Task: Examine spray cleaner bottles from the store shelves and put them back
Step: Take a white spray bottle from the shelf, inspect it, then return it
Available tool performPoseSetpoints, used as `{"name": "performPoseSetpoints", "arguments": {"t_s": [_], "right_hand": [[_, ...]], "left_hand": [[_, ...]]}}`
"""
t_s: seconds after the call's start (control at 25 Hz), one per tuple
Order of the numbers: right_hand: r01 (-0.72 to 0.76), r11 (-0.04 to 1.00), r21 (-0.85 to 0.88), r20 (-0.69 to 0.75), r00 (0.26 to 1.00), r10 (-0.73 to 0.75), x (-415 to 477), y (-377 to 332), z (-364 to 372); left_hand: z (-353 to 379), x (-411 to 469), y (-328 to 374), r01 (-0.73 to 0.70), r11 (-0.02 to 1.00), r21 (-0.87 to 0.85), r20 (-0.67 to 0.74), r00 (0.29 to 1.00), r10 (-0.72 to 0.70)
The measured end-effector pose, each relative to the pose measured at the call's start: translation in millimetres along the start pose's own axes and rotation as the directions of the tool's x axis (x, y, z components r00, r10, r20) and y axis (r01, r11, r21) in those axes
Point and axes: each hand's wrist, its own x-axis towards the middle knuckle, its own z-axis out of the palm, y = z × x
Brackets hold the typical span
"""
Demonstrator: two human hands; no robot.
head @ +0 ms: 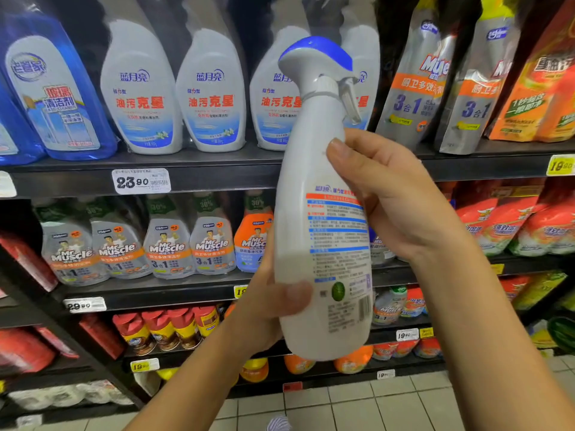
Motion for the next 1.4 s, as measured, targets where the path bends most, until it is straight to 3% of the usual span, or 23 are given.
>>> {"name": "performPoseSetpoints", "arguments": {"t_s": [0.12,0.24,0.48,0.64,0.76,0.8,0.84,0.88,1.0,1.08,1.28,1.4], "right_hand": [[0.001,0.998,-0.055,-0.060,0.998,-0.005,2.1,-6.6,-3.9],[-0.041,0.996,-0.073,-0.118,0.992,0.032,5.4,-5.4,-4.5],[-0.131,0.990,0.050,-0.170,0.976,0.138,11.7,-1.4,2.8],[-0.115,0.993,0.039,-0.155,0.981,0.120,9.6,-0.4,6.5],[-0.050,0.998,0.042,-0.096,0.994,0.054,8.3,1.1,8.3],[-0.036,0.998,0.043,-0.056,0.998,0.038,7.8,1.5,9.0],[-0.030,0.999,0.045,-0.012,0.999,0.030,7.1,2.2,9.2],[-0.031,0.998,0.045,0.026,0.999,0.030,6.1,3.6,9.2],[-0.032,0.999,0.041,0.096,0.995,0.028,5.1,7.1,8.0],[-0.026,0.998,0.052,0.132,0.991,0.019,6.6,7.7,7.7],[-0.026,1.000,0.007,0.169,0.985,0.024,9.1,8.6,11.4],[0.038,0.986,-0.160,0.196,0.981,-0.006,6.7,7.4,17.4]], "left_hand": [[-1.2,-2.0,3.6,-0.078,0.992,-0.101,-0.036,0.997,0.075],[1.6,-0.9,7.3,-0.182,0.975,-0.127,-0.171,0.972,0.159],[2.4,3.3,2.0,-0.185,0.966,-0.183,-0.286,0.950,0.127],[-2.2,3.7,2.6,-0.150,0.964,-0.220,-0.235,0.967,0.097],[-5.9,8.9,1.5,-0.001,0.939,-0.344,-0.028,1.000,-0.009],[-7.1,8.7,3.2,-0.006,0.929,-0.370,-0.035,0.999,-0.007],[-8.8,5.0,10.2,-0.002,0.938,-0.348,-0.106,0.994,-0.037],[-11.0,4.5,10.5,0.008,0.945,-0.328,-0.089,0.995,-0.039],[-25.4,3.3,-0.6,0.107,0.951,-0.288,0.090,0.992,-0.084],[-26.8,1.9,-1.5,0.040,0.964,-0.263,0.157,0.988,0.002],[-25.7,7.2,2.2,-0.061,0.966,-0.251,0.094,0.992,0.087],[-22.8,7.7,0.0,-0.100,0.986,-0.134,0.018,0.994,0.103]]}}
